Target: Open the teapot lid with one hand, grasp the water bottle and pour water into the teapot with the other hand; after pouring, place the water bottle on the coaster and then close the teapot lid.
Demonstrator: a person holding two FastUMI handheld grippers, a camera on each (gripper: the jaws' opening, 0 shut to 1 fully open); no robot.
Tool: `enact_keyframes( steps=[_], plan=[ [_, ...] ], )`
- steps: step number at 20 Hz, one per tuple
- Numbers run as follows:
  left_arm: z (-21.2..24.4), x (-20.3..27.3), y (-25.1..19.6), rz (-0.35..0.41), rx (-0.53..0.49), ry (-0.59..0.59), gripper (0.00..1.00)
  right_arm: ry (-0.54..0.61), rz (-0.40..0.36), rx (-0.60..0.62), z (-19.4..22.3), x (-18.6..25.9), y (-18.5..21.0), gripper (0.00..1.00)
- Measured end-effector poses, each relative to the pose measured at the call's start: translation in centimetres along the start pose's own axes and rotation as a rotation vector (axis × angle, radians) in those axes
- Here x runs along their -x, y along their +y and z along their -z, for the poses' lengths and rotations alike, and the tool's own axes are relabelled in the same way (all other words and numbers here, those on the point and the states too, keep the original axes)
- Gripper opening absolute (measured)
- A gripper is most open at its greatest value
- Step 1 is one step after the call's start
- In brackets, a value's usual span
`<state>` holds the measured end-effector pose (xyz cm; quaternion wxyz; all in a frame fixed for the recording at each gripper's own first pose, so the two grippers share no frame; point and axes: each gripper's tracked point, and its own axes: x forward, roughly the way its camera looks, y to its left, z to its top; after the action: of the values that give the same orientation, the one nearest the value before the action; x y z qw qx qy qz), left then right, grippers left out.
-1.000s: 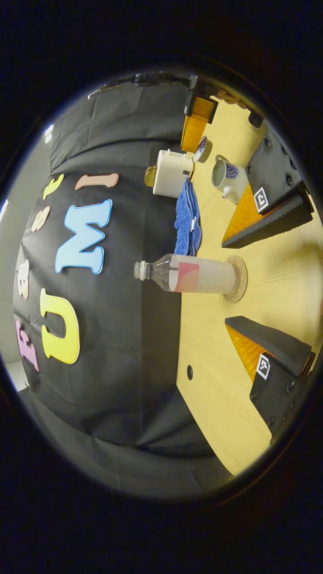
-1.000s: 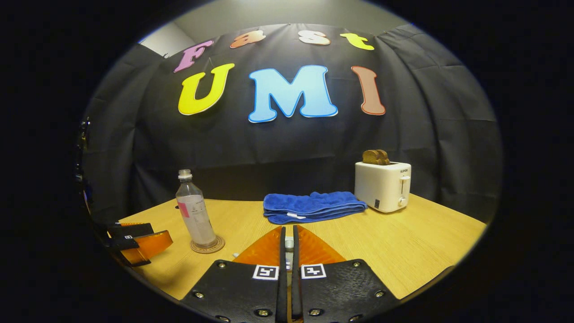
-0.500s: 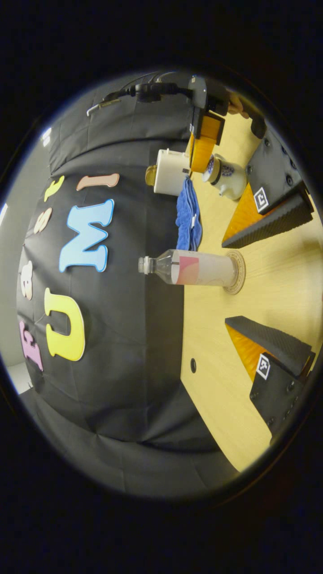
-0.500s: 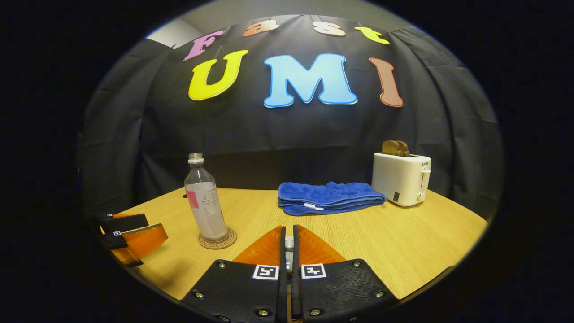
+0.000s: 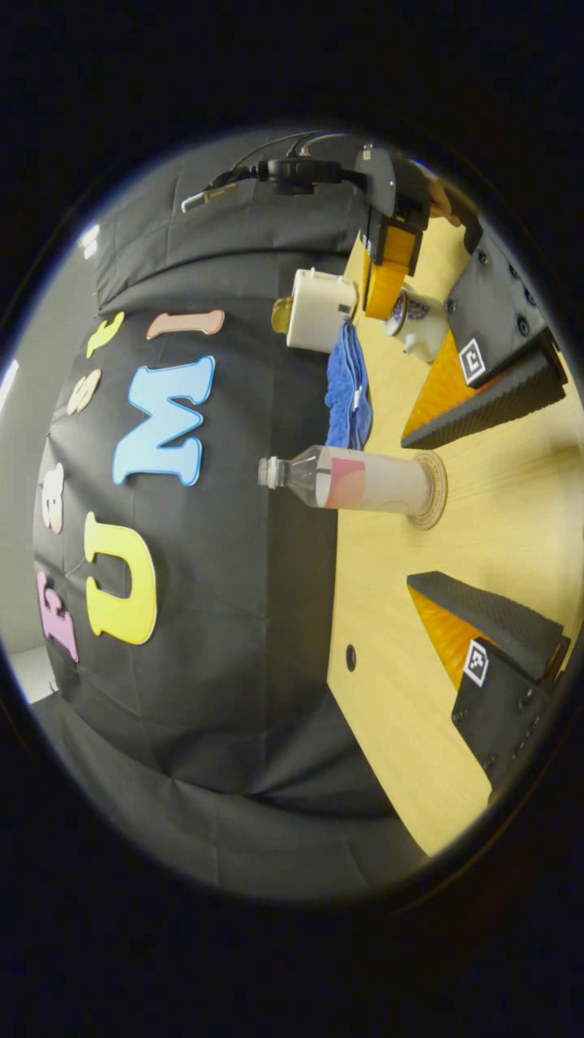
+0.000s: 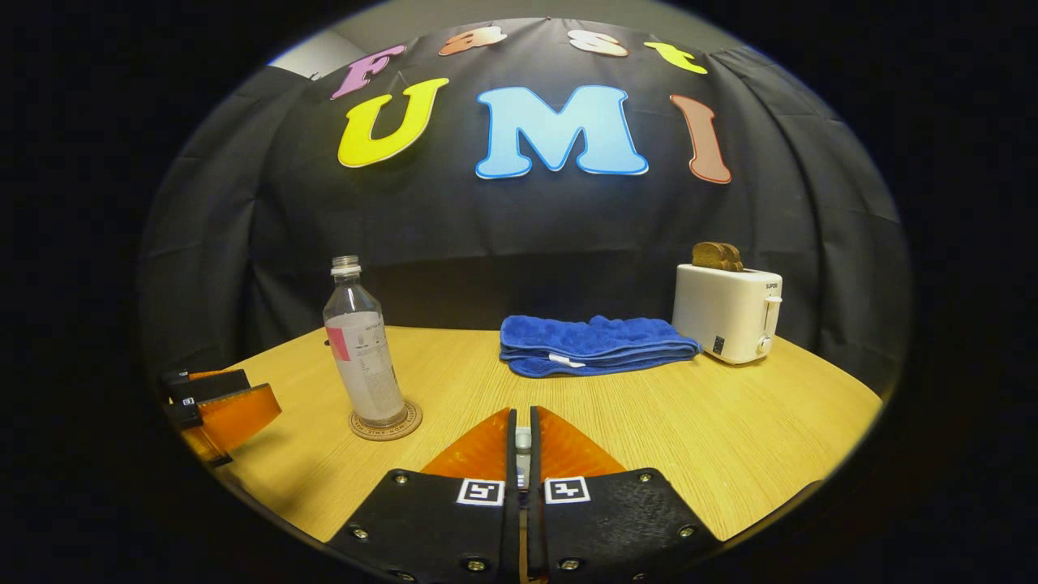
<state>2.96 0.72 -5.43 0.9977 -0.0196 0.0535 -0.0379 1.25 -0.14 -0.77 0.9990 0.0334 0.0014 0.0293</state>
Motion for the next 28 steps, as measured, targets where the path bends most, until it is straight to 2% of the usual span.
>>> enact_keyframes(
  steps=[2, 6, 7, 13, 18, 24, 28],
  plan=[
    [-0.1, 0.1, 0.0, -0.004, 0.001, -0.005, 1.0, 0.003, 0.0, 0.0, 0.1, -0.1, 0.1, 0.04],
    [-0.6, 0.5, -0.3, -0.008, -0.01, -0.016, 1.0, 0.009, 0.003, 0.016, 0.2, 0.1, 0.1, 0.13],
    [-0.8, 0.7, -0.4, -0.008, -0.013, -0.02, 1.0, -0.002, 0.005, 0.01, -0.2, 0.4, -0.1, 0.24],
    [-1.6, 2.4, -1.6, -0.023, -0.027, -0.057, 1.0, -0.071, 0.002, -0.008, -1.7, 4.2, 0.8, 0.24],
    [-1.3, 4.3, -2.6, -0.05, -0.029, -0.086, 1.0, -0.111, -0.008, -0.008, -1.1, 7.3, 1.9, 0.24],
    [0.3, 5.2, -3.1, -0.066, -0.026, -0.089, 1.0, -0.104, 0.0, -0.022, 0.8, 8.4, 2.2, 0.24],
    [-0.2, 5.5, -2.8, -0.092, -0.034, -0.121, 1.0, -0.096, 0.016, -0.034, 1.6, 8.3, 2.0, 0.24]
  ],
)
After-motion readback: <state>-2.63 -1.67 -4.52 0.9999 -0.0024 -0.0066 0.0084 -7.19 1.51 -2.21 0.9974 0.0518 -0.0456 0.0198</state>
